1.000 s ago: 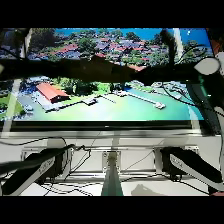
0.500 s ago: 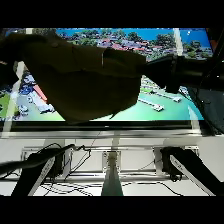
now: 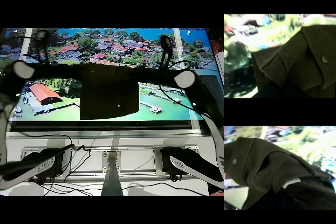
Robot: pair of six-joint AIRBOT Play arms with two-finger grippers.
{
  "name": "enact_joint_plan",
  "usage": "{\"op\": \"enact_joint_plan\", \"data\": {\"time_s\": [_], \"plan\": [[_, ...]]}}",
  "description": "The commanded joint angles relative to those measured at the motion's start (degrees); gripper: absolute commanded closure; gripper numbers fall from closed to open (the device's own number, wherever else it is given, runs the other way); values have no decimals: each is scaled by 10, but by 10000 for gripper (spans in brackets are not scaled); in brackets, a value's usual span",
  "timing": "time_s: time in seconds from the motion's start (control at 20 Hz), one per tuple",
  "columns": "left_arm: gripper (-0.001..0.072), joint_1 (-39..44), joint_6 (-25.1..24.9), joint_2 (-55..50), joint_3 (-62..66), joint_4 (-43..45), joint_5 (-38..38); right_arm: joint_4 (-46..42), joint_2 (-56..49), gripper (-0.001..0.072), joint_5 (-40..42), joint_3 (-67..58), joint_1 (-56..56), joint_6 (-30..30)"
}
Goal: Fold the clothes and pants, and hang the long-sleeved shirts on hangers.
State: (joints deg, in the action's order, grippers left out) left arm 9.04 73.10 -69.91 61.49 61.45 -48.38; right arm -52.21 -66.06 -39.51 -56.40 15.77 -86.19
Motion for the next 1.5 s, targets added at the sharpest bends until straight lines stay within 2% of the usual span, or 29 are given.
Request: {"op": "enact_joint_plan", "data": {"time_s": [0.0, 0.1, 0.25, 0.3, 0.4, 0.45, 0.5, 0.55, 0.7, 0.8, 0.95, 1.1, 1.25, 1.45], "plan": [[682, 10, 2, -82, 6, -46, -29, -29, -57, 677, -24, 11, -43, -12], [681, -7, -1, -70, 7, -44, -122, -42, -55, 677, -125, 11, -73, -12], [681, -22, 0, -70, 3, -44, -309, -75, -56, 677, -312, 16, -87, 7], [681, -19, 0, -71, -6, -42, -337, -76, -56, 677, -362, 25, -84, 25], [667, -8, -17, -74, -32, -33, -310, -77, -57, 676, -414, 50, -74, 70], [490, -4, -22, -79, -43, -32, -284, -82, -57, 573, -403, 62, -67, 92], [135, -2, -21, -87, -48, -34, -267, -90, -57, 266, -374, 70, -62, 113], [17, -2, -19, -98, -48, -36, -252, -101, -57, 2, -334, 71, -57, 114], [10, -2, -19, -114, -47, -59, -222, -109, -57, 10, -181, 70, -56, 88], [11, -2, -19, -114, -47, -72, -222, -116, -60, 11, -121, 65, -79, 46], [12, -2, -19, -114, -47, -71, -221, -85, -94, 28, -170, 54, -156, 40], [12, -2, -19, -114, -47, -71, -221, 39, -148, 28, -286, 53, -223, 157], [13, -2, -19, -114, -47, -71, -221, 136, -198, 27, -284, 53, -225, 214], [13, -2, -19, -114, -48, -71, -220, 163, -256, 27, -256, 53, -185, 218]]}}
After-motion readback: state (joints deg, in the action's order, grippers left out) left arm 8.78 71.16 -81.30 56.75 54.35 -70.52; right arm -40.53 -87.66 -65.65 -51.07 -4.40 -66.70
